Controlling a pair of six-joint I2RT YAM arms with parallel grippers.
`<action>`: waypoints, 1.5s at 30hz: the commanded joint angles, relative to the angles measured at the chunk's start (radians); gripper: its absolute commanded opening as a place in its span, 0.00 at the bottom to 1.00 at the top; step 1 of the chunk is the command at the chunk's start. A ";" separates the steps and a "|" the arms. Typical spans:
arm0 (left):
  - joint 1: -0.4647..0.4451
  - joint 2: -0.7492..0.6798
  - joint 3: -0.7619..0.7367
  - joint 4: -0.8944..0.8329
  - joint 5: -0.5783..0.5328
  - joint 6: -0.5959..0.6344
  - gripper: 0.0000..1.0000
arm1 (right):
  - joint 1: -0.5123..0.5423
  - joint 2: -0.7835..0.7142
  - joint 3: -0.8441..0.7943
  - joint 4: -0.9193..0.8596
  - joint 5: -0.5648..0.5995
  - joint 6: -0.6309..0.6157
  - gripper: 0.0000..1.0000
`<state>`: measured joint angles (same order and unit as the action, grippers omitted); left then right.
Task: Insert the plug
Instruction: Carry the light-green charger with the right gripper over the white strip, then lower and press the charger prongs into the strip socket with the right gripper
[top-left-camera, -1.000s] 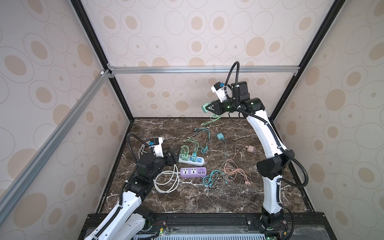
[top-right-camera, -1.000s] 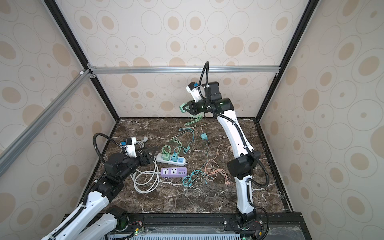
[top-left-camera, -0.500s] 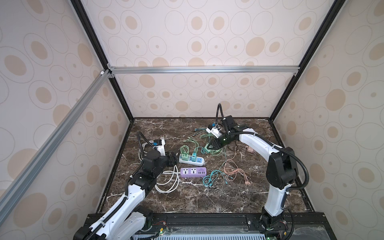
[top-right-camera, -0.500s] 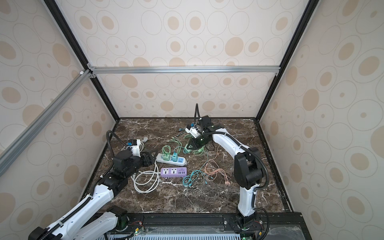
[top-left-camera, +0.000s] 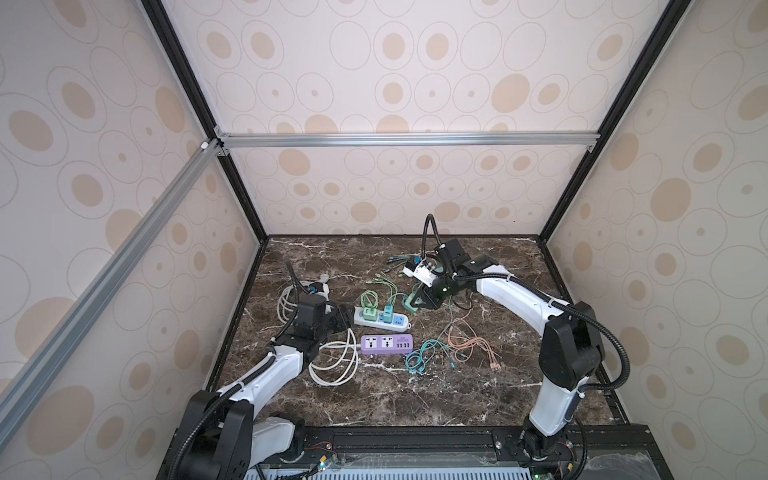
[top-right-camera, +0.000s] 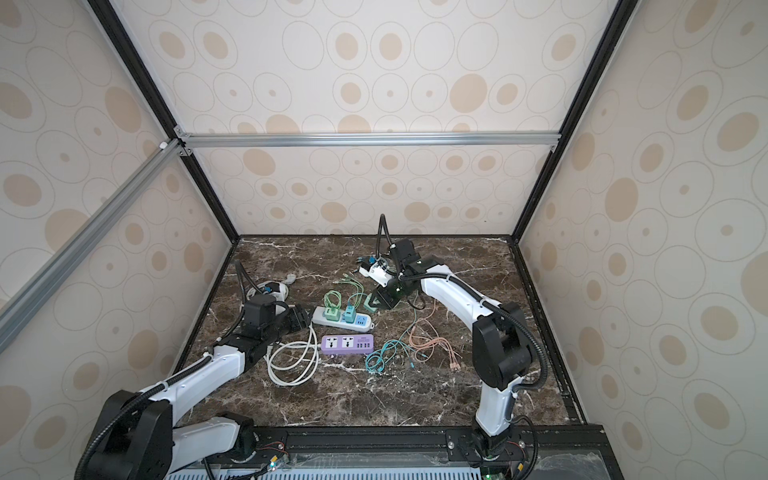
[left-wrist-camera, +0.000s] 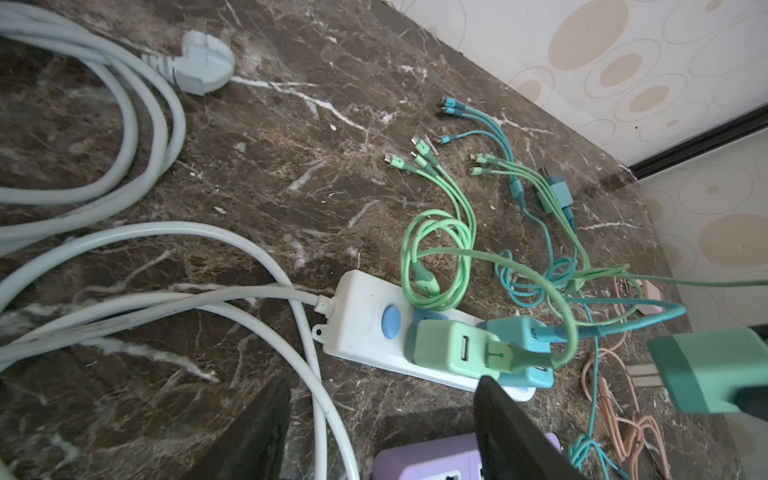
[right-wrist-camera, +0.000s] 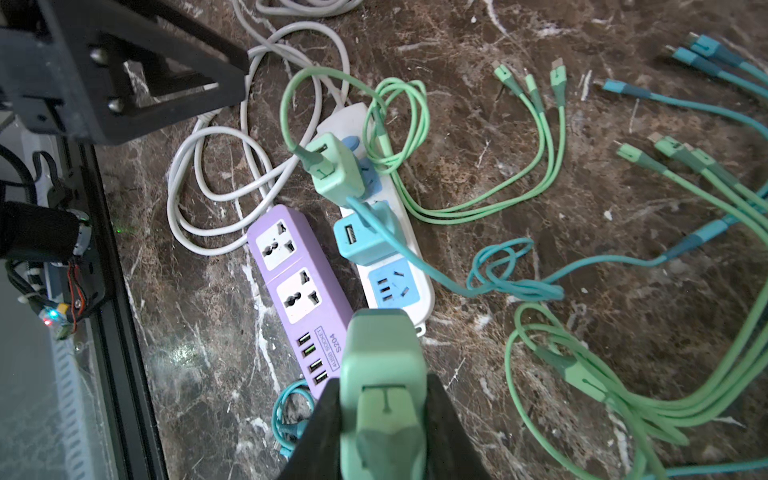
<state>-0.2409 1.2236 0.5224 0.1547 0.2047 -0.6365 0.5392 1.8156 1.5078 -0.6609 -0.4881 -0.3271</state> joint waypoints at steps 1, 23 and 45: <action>0.018 0.048 0.023 0.053 0.032 -0.008 0.69 | 0.030 0.024 -0.015 0.011 0.026 -0.076 0.00; 0.034 0.315 0.148 0.077 0.141 0.044 0.50 | 0.101 0.132 0.010 0.073 0.140 -0.173 0.00; 0.037 0.370 0.152 0.066 0.142 0.058 0.41 | 0.135 0.196 0.049 0.057 0.184 -0.231 0.00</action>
<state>-0.2131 1.5814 0.6422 0.2230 0.3481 -0.6033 0.6628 1.9778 1.5402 -0.5903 -0.3107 -0.5259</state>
